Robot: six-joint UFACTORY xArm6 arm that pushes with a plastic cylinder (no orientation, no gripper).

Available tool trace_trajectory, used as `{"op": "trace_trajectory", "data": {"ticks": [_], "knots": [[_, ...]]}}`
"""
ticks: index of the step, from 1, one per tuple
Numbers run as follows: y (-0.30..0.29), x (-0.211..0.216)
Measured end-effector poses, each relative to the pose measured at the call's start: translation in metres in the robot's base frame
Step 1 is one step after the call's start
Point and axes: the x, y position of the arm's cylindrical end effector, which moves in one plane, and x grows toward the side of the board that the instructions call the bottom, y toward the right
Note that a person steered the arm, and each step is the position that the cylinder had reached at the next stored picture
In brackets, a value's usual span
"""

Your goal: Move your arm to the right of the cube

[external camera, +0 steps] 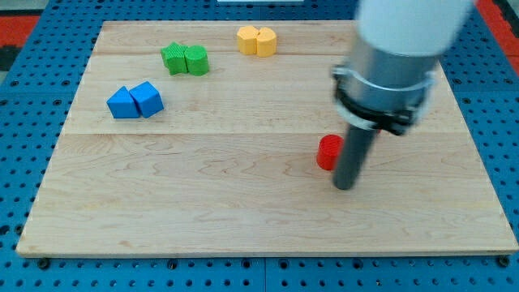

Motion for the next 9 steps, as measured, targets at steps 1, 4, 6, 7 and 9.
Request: {"op": "trace_trajectory", "data": {"ticks": [1,4,6,7,9], "knots": [[-0.002,-0.046],[0.011,-0.023],[0.01,-0.022],[0.011,-0.02],[0.021,-0.015]]}}
